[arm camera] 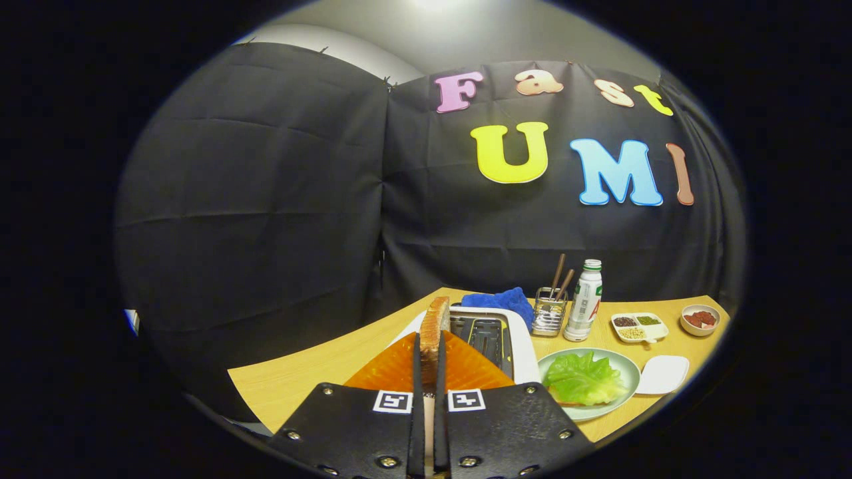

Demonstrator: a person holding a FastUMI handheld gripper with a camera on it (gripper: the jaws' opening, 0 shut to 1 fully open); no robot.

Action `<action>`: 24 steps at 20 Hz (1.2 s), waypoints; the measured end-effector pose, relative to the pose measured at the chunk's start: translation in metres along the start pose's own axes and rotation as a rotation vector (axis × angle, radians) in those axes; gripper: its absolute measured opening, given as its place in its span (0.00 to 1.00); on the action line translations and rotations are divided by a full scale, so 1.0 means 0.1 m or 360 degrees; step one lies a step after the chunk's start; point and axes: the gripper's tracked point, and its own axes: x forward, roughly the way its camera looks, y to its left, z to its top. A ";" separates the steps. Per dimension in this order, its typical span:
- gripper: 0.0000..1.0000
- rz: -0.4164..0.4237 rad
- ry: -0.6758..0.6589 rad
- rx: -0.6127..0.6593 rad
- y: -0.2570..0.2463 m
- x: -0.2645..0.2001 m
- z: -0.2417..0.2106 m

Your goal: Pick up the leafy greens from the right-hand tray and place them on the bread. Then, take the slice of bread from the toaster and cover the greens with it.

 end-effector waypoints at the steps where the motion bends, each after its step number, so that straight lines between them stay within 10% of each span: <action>1: 0.05 0.0018 -0.0008 -0.0006 0.00 0.00 0.00; 24: 0.00 -0.0050 -0.0224 0.0103 -1.05 -0.59 0.91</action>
